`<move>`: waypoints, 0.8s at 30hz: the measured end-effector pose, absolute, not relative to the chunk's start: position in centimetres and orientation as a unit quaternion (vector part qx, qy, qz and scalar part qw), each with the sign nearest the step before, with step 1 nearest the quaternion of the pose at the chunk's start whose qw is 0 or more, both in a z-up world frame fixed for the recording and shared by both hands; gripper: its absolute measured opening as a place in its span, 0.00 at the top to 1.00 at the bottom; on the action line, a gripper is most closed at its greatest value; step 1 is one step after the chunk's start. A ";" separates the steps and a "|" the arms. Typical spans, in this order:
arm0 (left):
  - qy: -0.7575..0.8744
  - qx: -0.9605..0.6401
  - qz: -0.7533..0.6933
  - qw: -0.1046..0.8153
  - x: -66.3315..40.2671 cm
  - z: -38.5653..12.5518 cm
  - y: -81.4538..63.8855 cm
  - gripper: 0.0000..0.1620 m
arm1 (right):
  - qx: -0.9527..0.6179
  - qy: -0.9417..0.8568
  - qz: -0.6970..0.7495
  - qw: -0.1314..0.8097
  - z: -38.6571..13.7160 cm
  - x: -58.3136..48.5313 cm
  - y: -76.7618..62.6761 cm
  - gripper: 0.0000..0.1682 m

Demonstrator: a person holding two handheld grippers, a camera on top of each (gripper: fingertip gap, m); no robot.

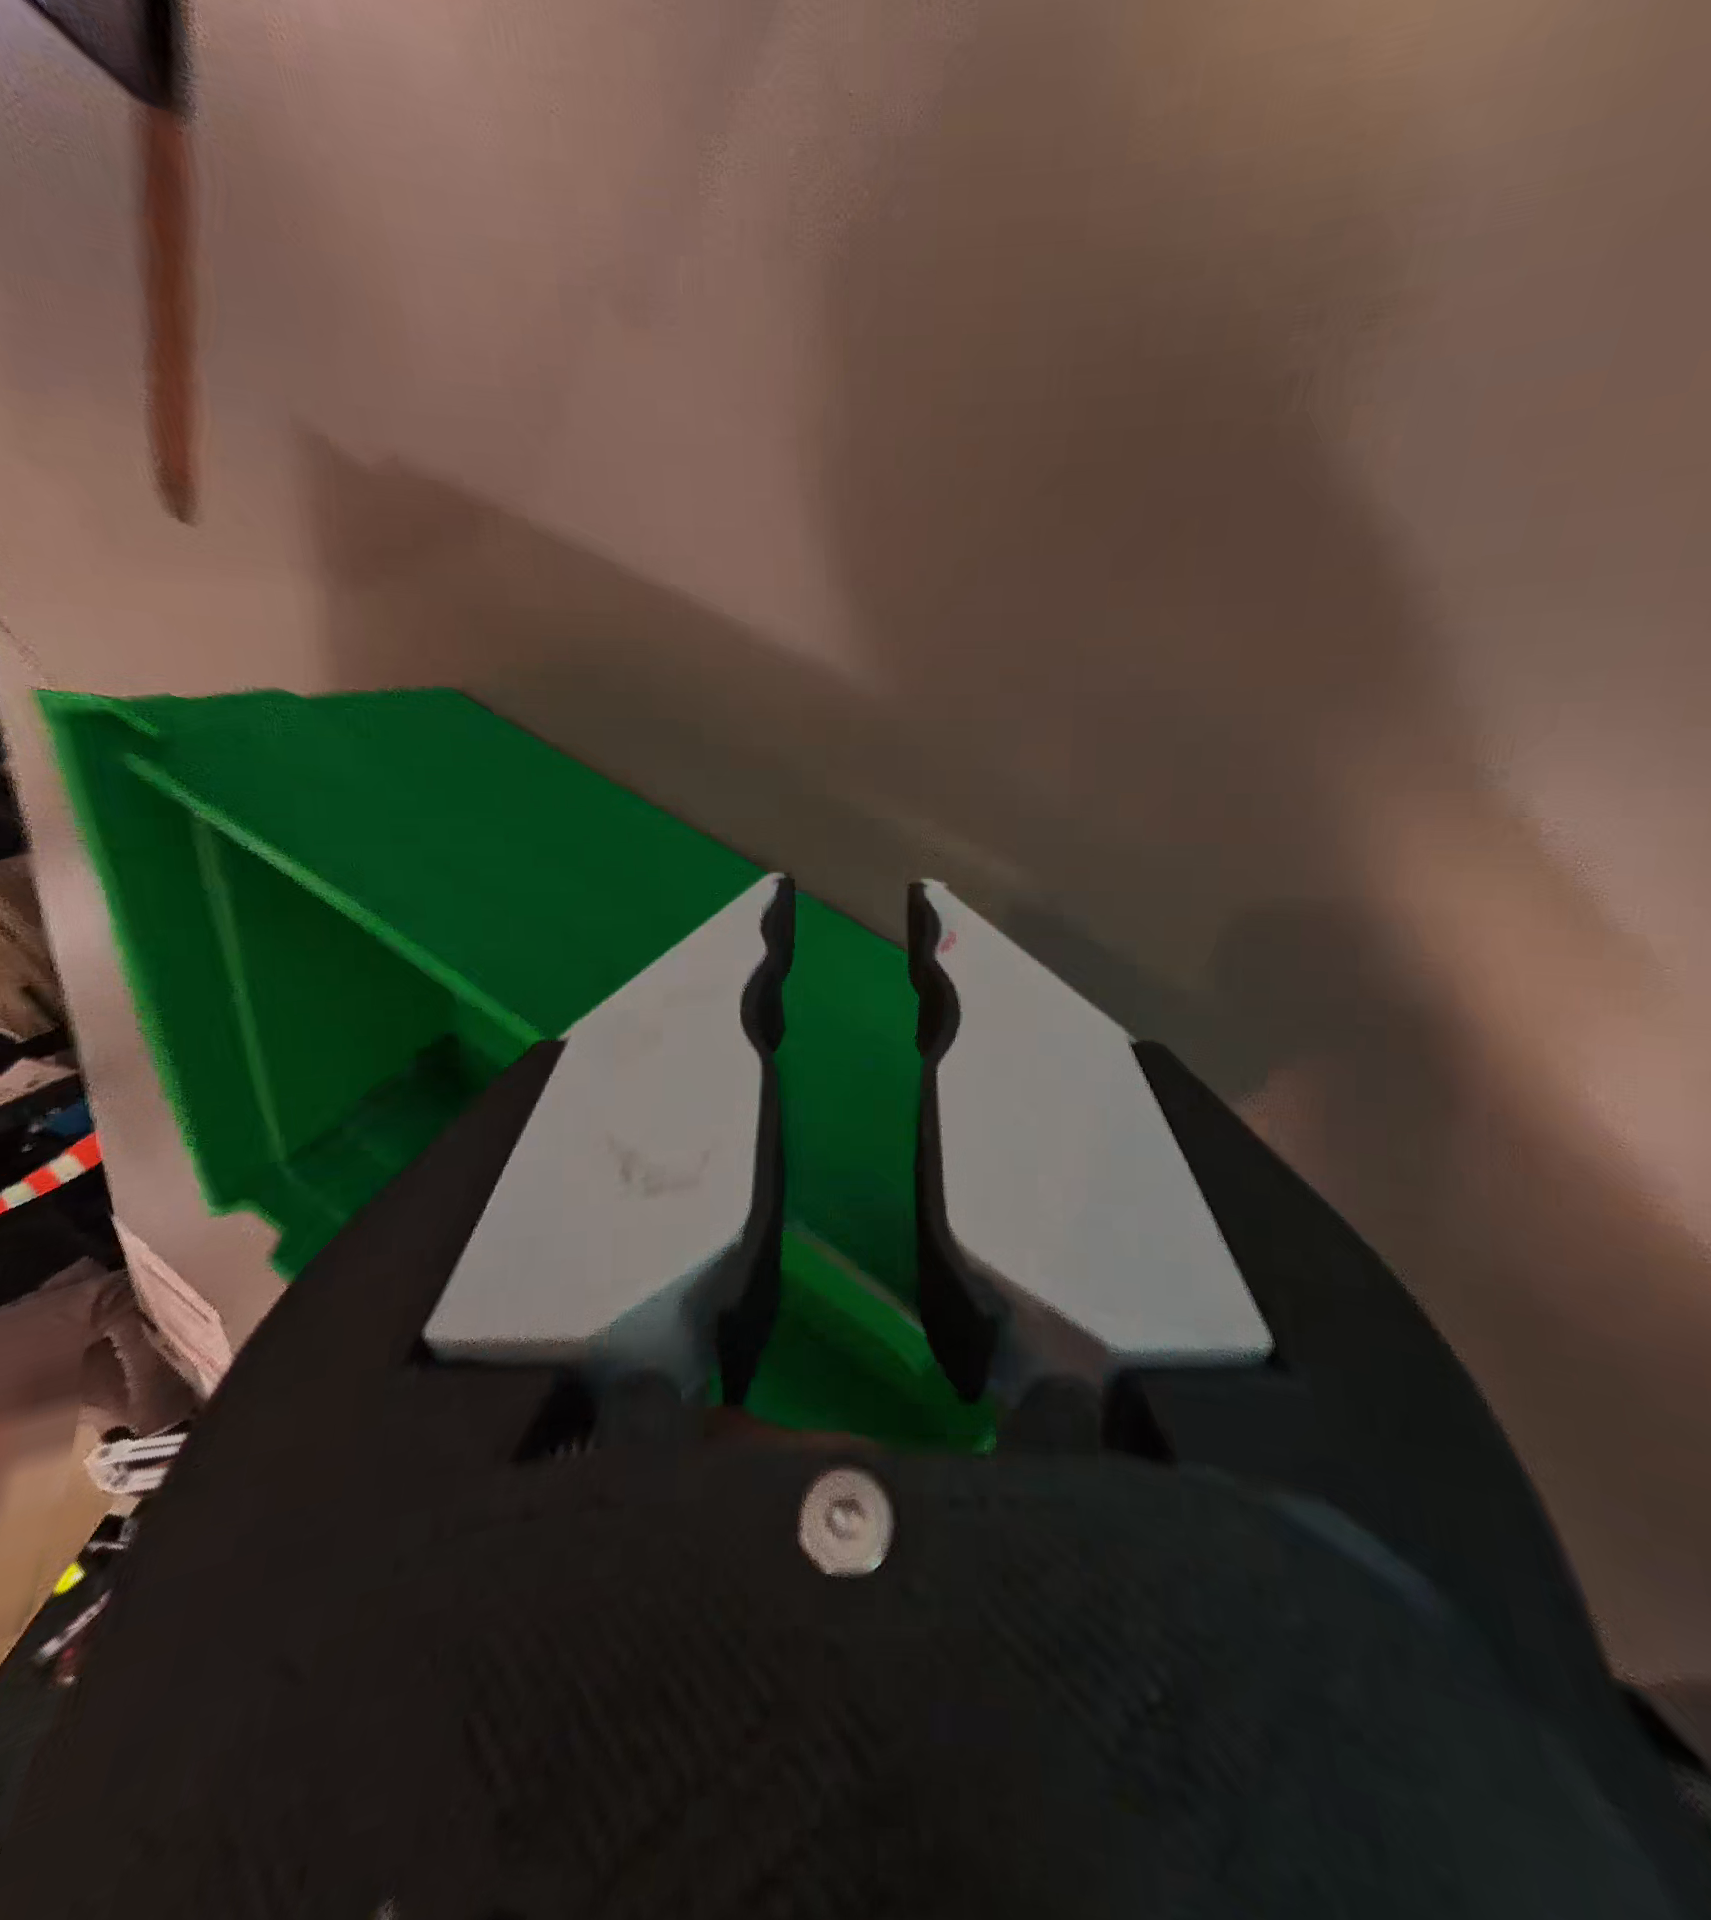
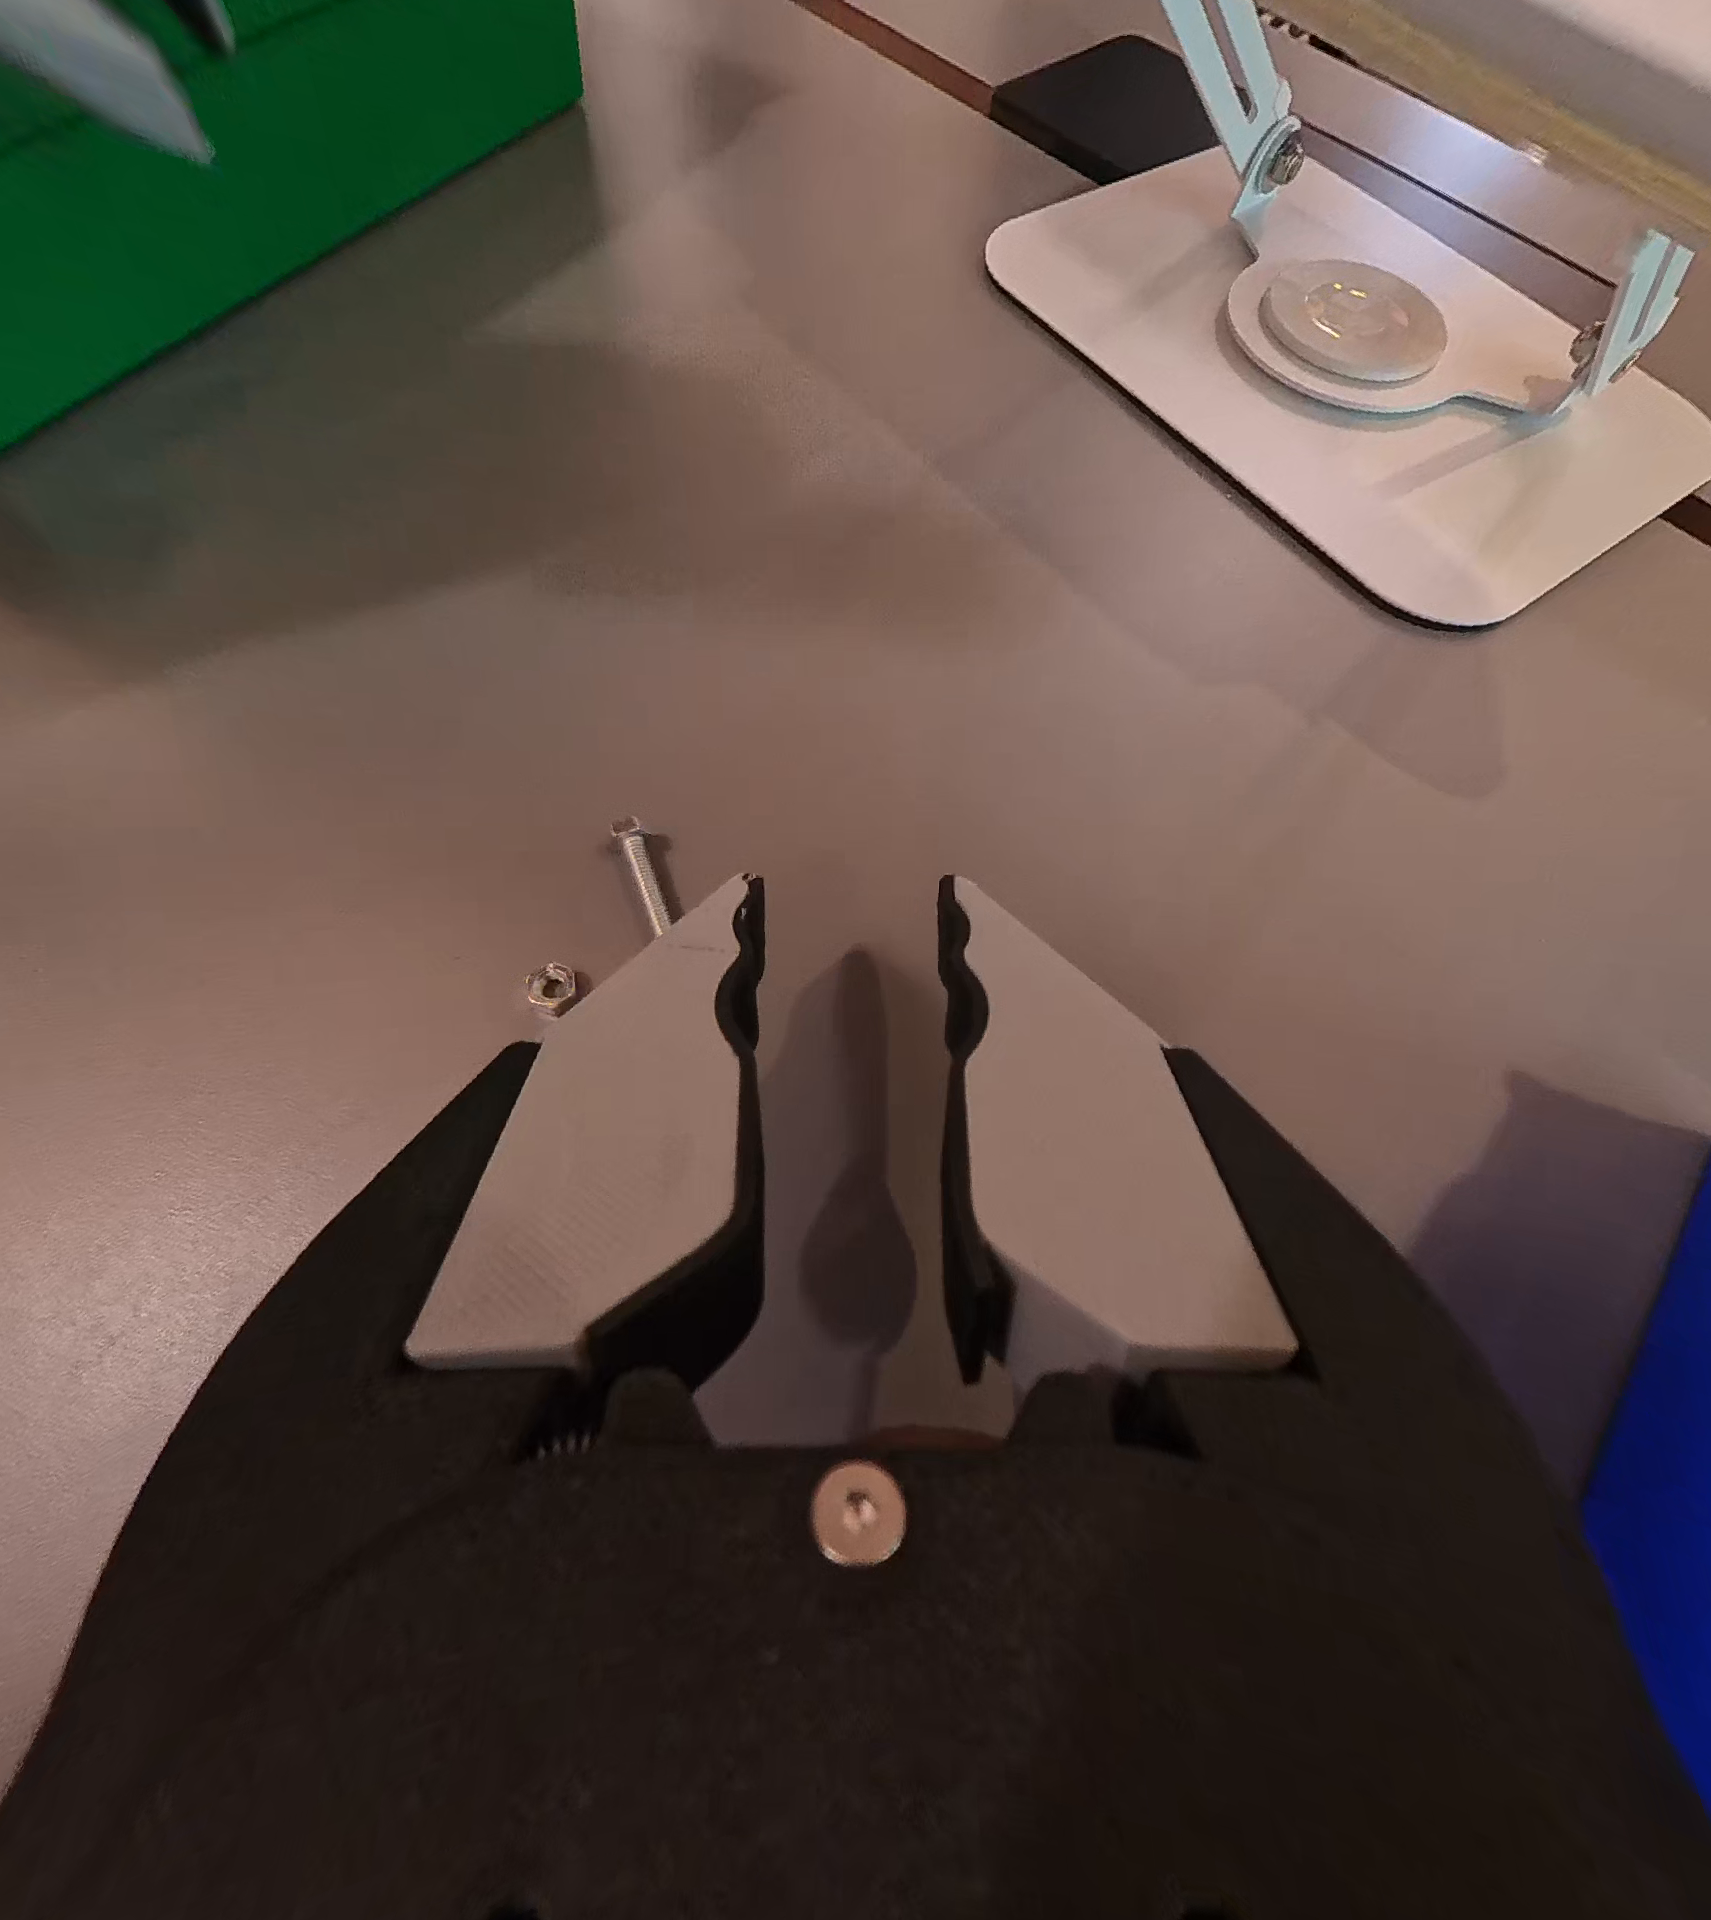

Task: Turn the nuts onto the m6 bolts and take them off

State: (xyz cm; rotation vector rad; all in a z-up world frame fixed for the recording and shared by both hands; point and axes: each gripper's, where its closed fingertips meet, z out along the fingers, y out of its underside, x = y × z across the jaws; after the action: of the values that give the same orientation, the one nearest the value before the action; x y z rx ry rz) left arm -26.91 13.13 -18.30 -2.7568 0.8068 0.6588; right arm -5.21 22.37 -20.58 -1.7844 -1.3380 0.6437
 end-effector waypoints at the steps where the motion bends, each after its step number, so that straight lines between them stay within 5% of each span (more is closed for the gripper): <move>1: 0.278 -0.929 0.231 0.085 -27.4 -18.7 12.0 0.83 | -0.704 -0.529 0.256 0.398 -20.5 -5.3 22.3 0.82; 4: 0.266 -0.928 0.255 0.043 -29.4 -18.5 9.3 0.88 | -0.703 -0.532 0.256 0.398 -20.6 -5.4 22.2 0.82; 7: 0.258 -0.940 0.212 0.070 -28.8 -18.3 8.0 0.81 | -0.703 -0.531 0.253 0.399 -20.5 -5.4 22.2 0.82; 15: 0.253 -0.857 -0.071 0.443 -11.0 -12.9 15.2 0.74 | -0.712 -0.517 0.258 0.398 -20.7 -5.2 22.8 0.81; 24: 0.141 -0.790 -0.064 0.593 -10.6 -14.5 23.3 0.71 | -0.720 -0.474 0.241 0.445 -19.3 -3.9 25.1 0.78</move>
State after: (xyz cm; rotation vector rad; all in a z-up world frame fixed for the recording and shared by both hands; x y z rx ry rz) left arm -10.61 23.26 -14.51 -1.8365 0.3267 -0.1491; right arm -3.93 25.15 -19.31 -1.7848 -1.1748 0.5960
